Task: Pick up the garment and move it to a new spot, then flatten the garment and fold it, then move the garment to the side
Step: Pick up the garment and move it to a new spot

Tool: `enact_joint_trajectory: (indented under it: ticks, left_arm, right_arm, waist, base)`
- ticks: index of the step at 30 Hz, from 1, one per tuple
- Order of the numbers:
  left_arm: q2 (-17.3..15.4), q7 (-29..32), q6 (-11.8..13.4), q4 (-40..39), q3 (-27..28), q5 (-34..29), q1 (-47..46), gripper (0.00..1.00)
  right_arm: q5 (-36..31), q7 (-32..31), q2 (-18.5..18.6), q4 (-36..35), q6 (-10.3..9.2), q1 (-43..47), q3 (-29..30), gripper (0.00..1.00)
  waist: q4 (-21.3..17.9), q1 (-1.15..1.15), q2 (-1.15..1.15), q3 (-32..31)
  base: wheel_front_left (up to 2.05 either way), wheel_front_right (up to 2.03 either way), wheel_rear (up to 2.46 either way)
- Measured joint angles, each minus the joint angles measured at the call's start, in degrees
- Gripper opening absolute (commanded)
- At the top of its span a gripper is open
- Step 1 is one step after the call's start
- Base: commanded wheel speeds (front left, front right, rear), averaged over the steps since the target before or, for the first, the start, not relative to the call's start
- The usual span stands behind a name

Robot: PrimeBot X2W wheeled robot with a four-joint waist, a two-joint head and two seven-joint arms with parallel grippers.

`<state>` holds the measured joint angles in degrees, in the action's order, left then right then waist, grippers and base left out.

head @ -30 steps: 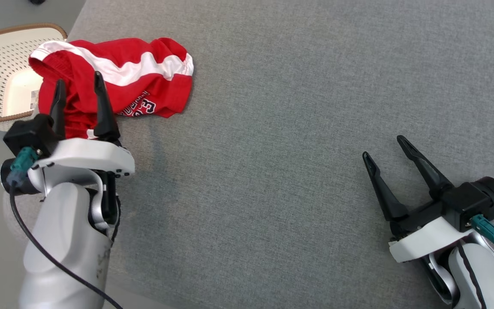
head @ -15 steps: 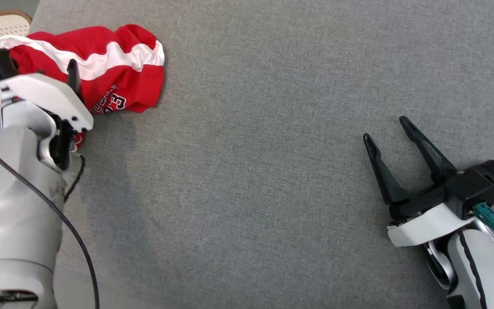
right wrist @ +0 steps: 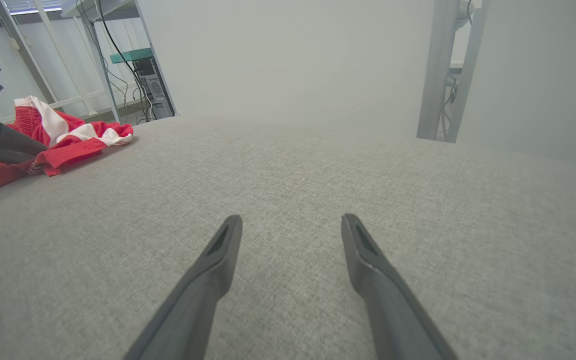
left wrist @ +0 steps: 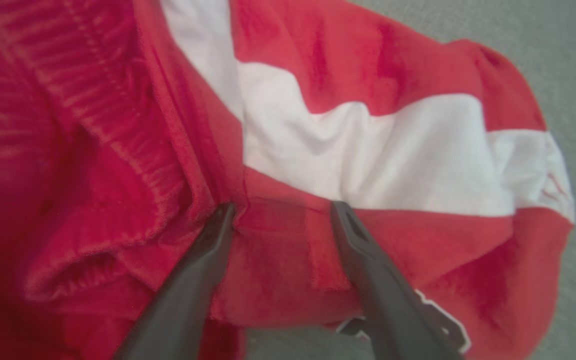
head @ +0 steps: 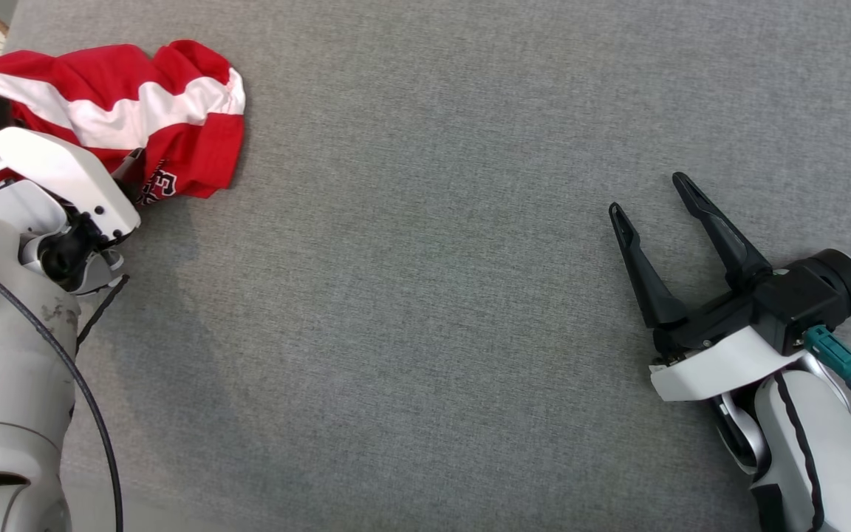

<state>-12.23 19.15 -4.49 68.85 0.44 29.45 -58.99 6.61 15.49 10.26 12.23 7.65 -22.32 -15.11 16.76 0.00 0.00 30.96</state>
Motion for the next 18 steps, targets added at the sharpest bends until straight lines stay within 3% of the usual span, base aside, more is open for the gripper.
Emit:
enact_joint_trajectory:
  ticks: [5,6,7,8,12,18]
  left_arm:
    - [-0.9,-0.3,-0.1,1.2,-0.1,0.4,0.0,1.0]
    - [-1.0,-0.3,-0.4,1.4,-0.2,0.4,0.0,0.56]
    - [-1.1,-0.6,-0.5,1.5,-0.2,0.4,0.0,0.24]
    - [-1.2,-1.4,-0.5,1.6,-0.2,0.4,0.0,0.0]
    - [-1.0,-6.9,-1.0,0.9,-0.8,0.3,0.8,0.0]
    - [-1.0,-19.9,-0.5,-2.0,-0.9,-0.6,1.3,0.0]
  right_arm:
    - [-0.1,0.0,-0.3,-0.1,0.02,-0.3,0.2,1.0]
    - [-0.1,0.0,-0.3,-0.1,0.02,-0.3,0.3,1.0]
    - [-0.1,0.0,-0.3,-0.1,0.02,-0.3,0.4,1.0]
    - [-0.2,0.0,-0.3,0.0,0.02,-0.3,0.5,1.0]
    - [-0.2,0.0,-0.2,0.5,0.01,0.1,0.9,1.0]
    - [0.0,-0.3,-1.0,1.7,-0.14,1.0,0.8,1.0]
  waist:
    - [-1.3,0.0,0.0,0.2]
    - [-1.5,0.0,0.0,0.2]
    - [-1.7,0.0,0.0,0.1]
    - [-1.8,0.0,0.0,0.0]
    - [-2.1,0.0,0.0,-0.8]
    - [-2.6,0.0,0.0,-3.3]
  base:
    - [0.0,0.0,0.0]
    - [0.0,0.0,0.0]
    - [0.0,0.0,0.0]
    - [0.0,0.0,0.0]
    - [0.0,0.0,0.0]
    - [0.0,0.0,0.0]
